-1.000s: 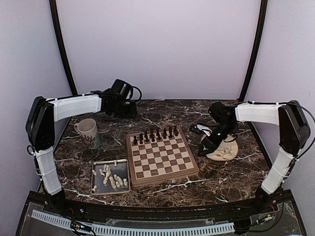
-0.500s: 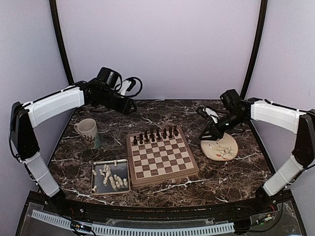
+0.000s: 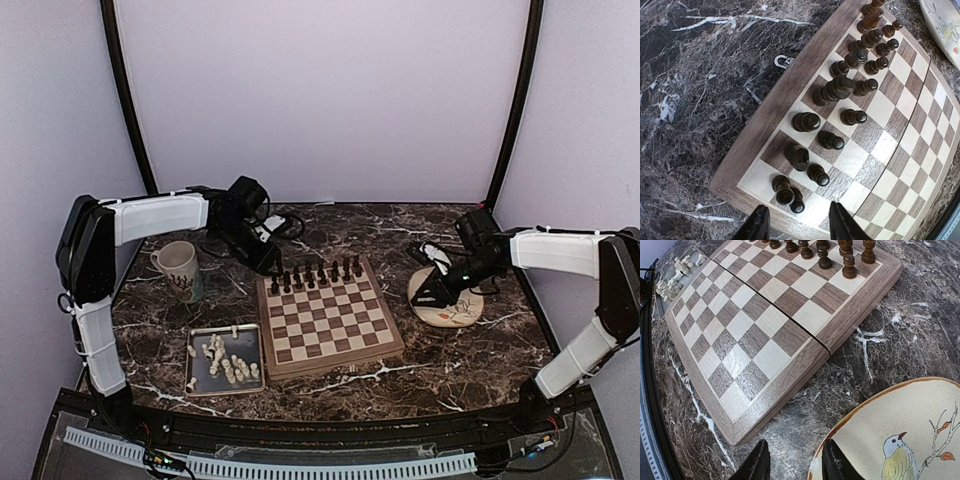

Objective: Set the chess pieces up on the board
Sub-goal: Adjust the rook at a8, then adjust the knight at b8, then pick up the king from the storage box.

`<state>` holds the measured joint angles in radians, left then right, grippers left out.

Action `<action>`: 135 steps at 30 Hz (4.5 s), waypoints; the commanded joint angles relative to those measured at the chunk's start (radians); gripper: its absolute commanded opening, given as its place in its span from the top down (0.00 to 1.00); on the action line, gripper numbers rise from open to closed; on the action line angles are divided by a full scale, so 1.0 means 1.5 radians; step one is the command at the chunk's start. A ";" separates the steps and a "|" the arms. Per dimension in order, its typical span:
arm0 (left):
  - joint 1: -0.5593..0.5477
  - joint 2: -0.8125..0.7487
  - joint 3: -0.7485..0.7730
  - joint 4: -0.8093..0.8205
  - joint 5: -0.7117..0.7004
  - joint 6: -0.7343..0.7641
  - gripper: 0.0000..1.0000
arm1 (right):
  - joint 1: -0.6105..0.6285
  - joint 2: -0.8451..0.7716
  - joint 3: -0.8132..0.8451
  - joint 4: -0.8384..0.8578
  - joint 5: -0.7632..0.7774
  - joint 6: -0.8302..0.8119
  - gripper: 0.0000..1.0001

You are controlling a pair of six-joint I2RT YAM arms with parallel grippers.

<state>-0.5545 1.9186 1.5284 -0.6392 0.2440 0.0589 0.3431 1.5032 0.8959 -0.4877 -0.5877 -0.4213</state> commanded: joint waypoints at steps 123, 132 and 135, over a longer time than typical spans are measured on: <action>-0.033 -0.427 -0.258 -0.063 -0.177 -0.187 0.01 | -0.005 0.002 0.000 0.019 -0.040 -0.025 0.64; -0.036 -0.464 -0.354 -0.135 -0.058 -0.262 0.39 | -0.005 0.000 -0.004 0.021 -0.037 -0.029 0.64; -0.080 -0.467 -0.387 -0.142 -0.058 -0.319 0.49 | -0.005 0.004 -0.002 0.022 -0.035 -0.031 0.64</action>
<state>-0.6147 1.2186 1.0042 -0.7670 0.1104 -0.3008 0.3405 1.5257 0.8875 -0.4641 -0.6353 -0.4545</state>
